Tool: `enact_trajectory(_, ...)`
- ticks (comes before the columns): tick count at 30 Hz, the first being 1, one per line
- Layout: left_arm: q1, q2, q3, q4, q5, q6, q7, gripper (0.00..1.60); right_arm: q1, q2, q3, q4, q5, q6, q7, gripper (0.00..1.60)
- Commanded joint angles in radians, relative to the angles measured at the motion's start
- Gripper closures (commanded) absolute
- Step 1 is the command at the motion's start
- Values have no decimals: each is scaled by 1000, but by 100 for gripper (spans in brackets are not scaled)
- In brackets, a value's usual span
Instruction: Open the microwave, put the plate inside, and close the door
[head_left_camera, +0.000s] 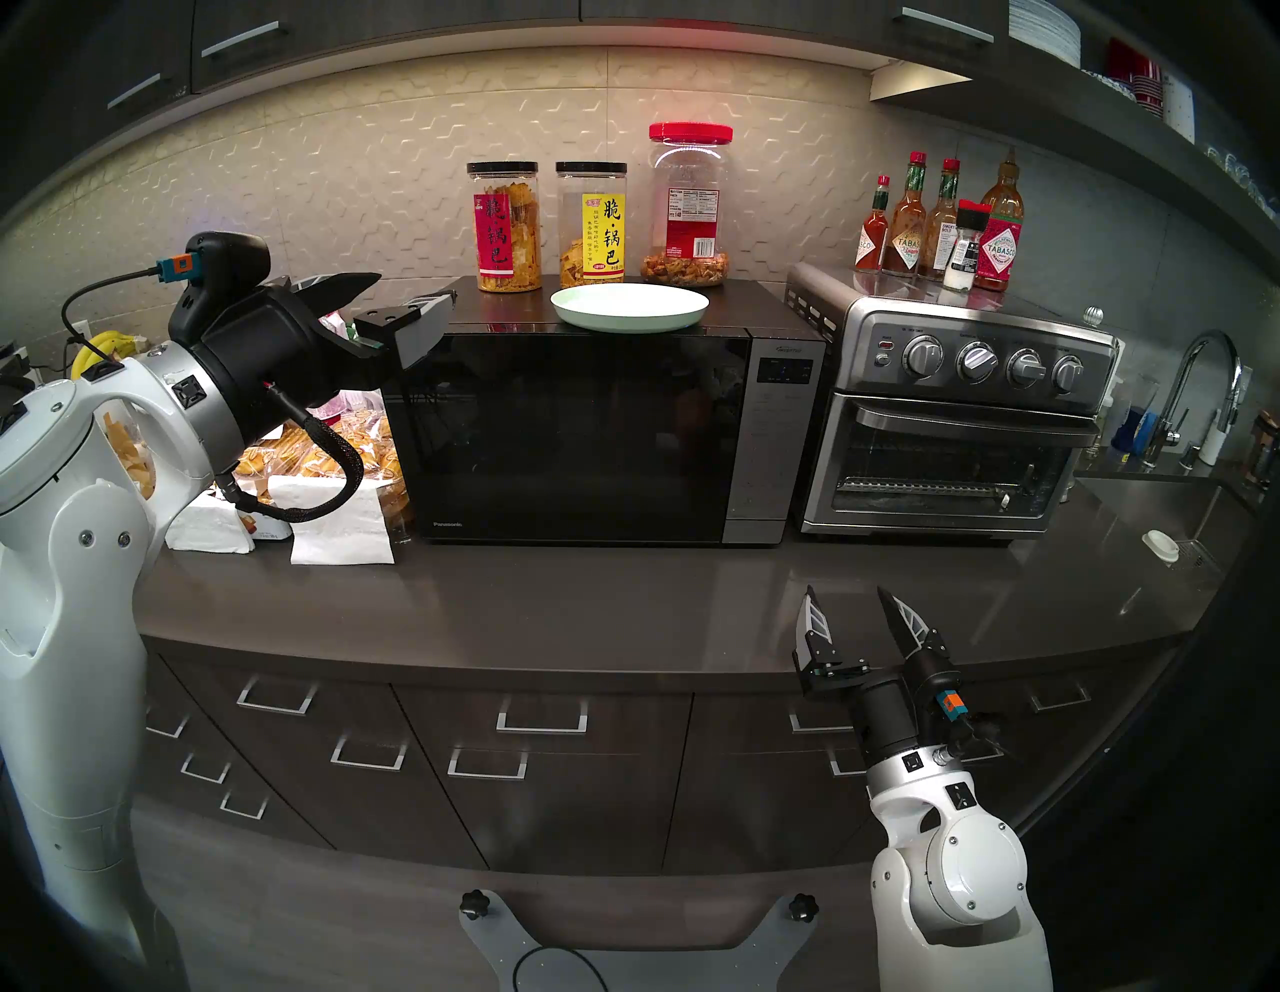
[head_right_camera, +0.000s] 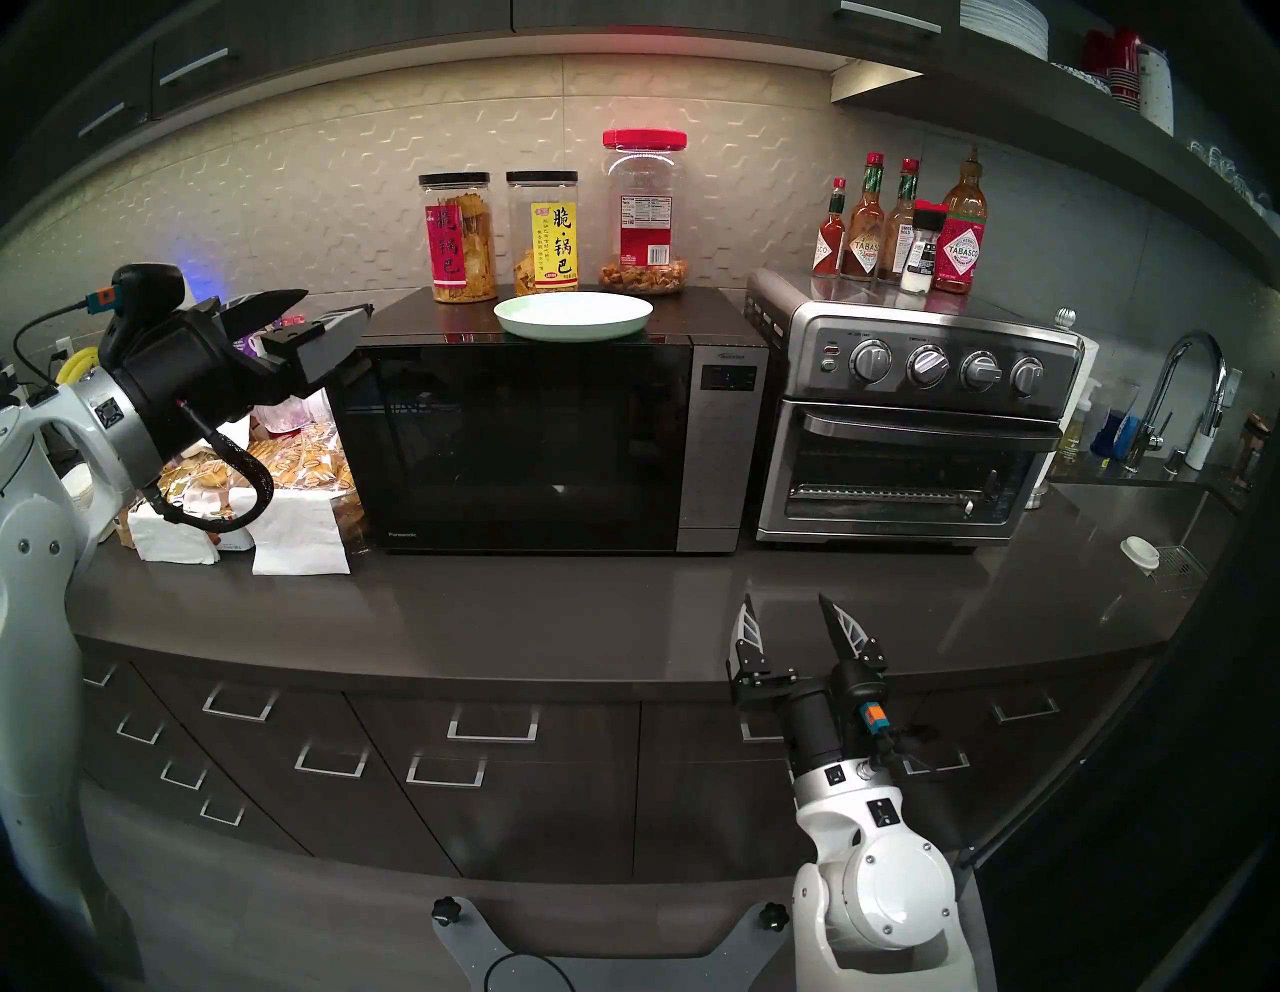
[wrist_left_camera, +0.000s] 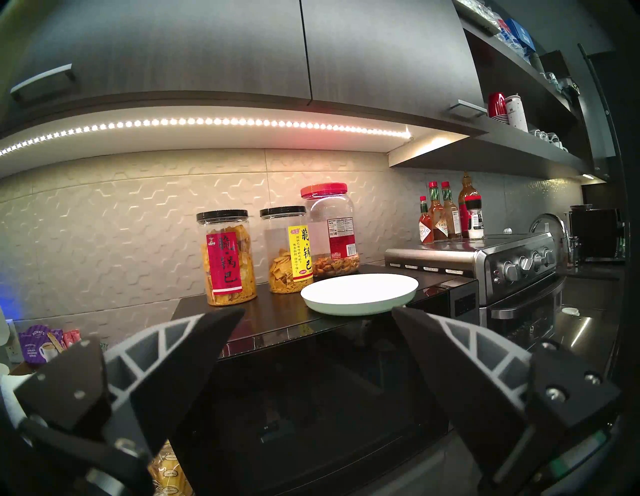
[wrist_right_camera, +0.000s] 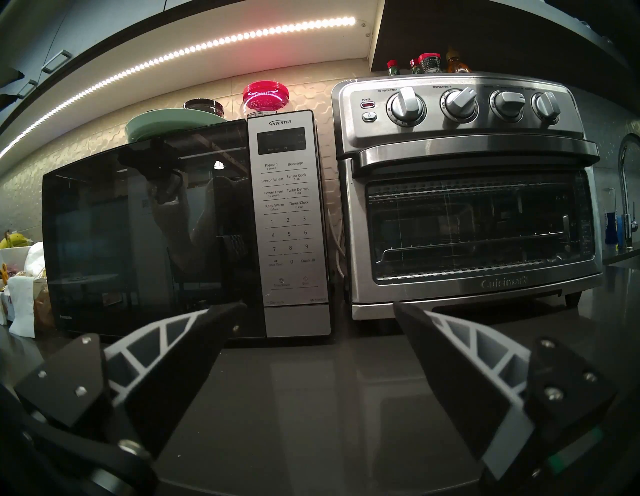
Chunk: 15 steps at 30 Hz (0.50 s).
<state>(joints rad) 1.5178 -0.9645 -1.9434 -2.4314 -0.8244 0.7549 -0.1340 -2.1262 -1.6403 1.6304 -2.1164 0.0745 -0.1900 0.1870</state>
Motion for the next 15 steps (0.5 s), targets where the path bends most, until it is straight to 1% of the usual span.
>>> enact_trajectory(1, -7, 1, -2, -12, 2, -9, -1, 0, 3, 2, 0, -24, 0, -3, 2, 0)
enact_trajectory(15, -6, 2, -2, -12, 1, -10, 0, 0, 3, 2, 0, -24, 0, -3, 2, 0)
